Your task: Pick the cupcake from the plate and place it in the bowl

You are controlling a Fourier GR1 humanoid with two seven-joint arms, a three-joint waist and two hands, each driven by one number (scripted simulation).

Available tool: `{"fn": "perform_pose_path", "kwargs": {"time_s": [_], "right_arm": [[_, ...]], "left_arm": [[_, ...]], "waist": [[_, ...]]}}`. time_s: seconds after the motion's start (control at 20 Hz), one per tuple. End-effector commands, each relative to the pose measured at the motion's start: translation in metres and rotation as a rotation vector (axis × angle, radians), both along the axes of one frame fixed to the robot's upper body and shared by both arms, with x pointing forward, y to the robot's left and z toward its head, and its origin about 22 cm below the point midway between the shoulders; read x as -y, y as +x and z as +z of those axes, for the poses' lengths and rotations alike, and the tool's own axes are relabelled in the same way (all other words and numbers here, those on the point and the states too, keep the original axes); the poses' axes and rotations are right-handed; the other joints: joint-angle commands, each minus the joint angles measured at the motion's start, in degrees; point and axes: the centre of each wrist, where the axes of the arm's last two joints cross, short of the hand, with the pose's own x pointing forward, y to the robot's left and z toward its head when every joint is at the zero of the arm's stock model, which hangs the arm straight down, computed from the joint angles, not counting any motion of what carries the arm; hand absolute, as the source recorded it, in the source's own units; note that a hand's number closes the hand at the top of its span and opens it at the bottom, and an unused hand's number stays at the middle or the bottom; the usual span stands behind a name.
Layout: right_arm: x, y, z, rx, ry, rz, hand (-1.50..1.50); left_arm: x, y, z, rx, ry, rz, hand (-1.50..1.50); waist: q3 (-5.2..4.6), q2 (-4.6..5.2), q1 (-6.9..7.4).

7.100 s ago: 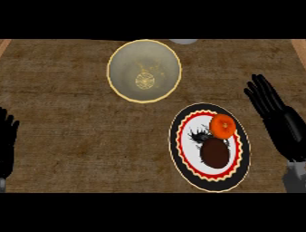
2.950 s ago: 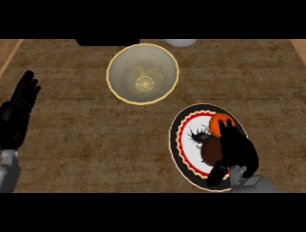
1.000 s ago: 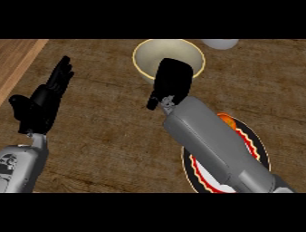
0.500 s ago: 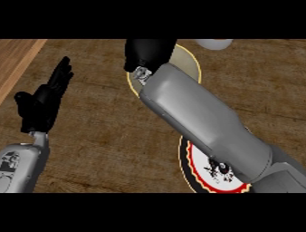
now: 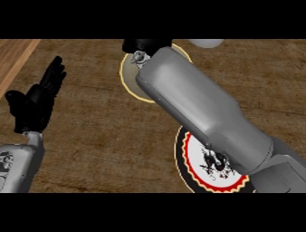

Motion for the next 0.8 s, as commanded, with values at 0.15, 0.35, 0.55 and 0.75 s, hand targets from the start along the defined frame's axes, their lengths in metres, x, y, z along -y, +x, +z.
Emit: {"fn": "perform_pose_path", "kwargs": {"time_s": [0.15,0.35,0.55,0.75], "right_arm": [[0.01,0.016,-0.021,0.037,0.229,-0.154,1.5],[0.026,0.029,-0.048,0.027,0.23,-0.156,1.5],[0.042,0.04,-0.068,0.042,0.239,-0.158,1.5],[0.053,0.046,-0.085,0.036,0.245,-0.163,1.5]], "left_arm": [[-0.013,-0.001,0.0,0.013,-0.008,0.038,0.0],[-0.003,-0.003,-0.002,0.015,-0.001,0.029,0.0],[-0.025,-0.011,0.0,0.012,0.0,0.046,0.0],[-0.015,-0.012,-0.005,0.008,-0.001,0.05,0.0]], "waist": [[0.09,0.15,-1.76],[0.15,0.26,-2.42],[0.16,0.34,-2.03],[0.19,0.09,-2.92]]}}
